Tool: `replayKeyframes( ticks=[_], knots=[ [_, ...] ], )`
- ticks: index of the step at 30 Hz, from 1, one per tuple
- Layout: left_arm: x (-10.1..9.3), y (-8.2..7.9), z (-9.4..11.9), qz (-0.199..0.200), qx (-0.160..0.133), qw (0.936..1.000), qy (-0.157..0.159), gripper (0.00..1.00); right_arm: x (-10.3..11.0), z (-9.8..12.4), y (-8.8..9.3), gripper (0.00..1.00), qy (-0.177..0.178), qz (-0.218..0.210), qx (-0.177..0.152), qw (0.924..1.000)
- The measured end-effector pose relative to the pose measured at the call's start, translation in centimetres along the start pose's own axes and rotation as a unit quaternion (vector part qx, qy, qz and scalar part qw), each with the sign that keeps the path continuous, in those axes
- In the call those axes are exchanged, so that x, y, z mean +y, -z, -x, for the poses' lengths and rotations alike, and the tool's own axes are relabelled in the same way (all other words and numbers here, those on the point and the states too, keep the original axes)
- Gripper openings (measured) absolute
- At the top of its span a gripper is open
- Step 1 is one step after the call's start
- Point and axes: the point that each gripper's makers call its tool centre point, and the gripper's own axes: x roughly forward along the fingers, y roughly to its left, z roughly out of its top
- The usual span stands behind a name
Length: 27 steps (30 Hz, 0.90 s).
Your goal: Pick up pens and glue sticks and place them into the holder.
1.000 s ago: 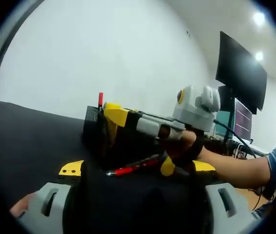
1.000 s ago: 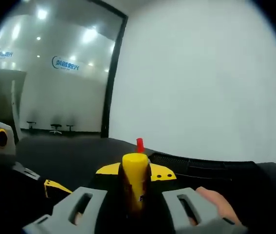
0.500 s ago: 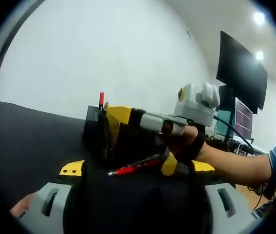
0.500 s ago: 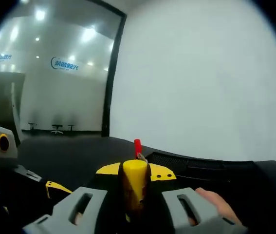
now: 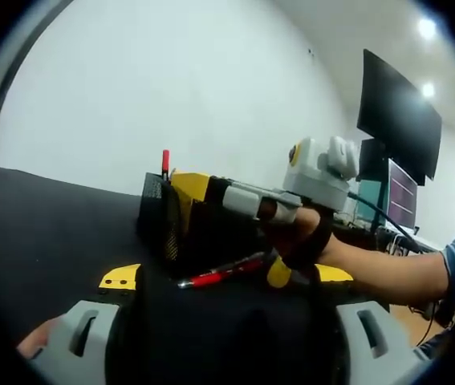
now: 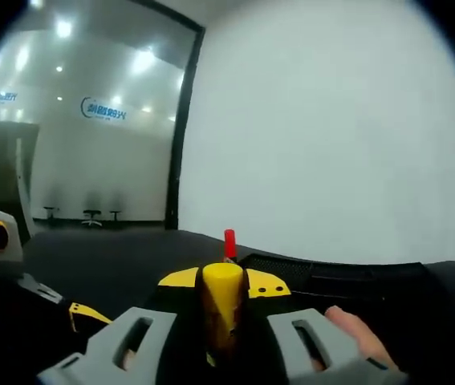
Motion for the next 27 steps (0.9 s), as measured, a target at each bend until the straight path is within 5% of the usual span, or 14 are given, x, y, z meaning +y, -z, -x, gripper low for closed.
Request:
replayKeyframes(
  ticks=[10, 18, 22, 27],
  knots=[
    [0.1, 0.0, 0.0, 0.001, 0.0, 1.0, -0.001, 0.84, -0.6, 1.6, -1.2, 0.2, 0.002, 0.013, -0.008, 0.9999],
    [0.1, 0.1, 0.0, -0.001, 0.004, 1.0, -0.002, 0.83, -1.6, 4.4, -4.6, 0.2, -0.009, 0.036, -0.029, 0.9989],
    [0.1, 0.1, 0.0, 0.0, 0.002, 1.0, -0.003, 0.83, -0.4, 5.5, -6.5, 0.19, -0.084, 0.049, -0.01, 0.9952],
    [0.1, 0.5, -0.1, -0.009, 0.012, 0.9999, -0.008, 0.83, 2.7, 7.0, -6.6, 0.16, -0.187, 0.071, 0.058, 0.9781]
  ],
)
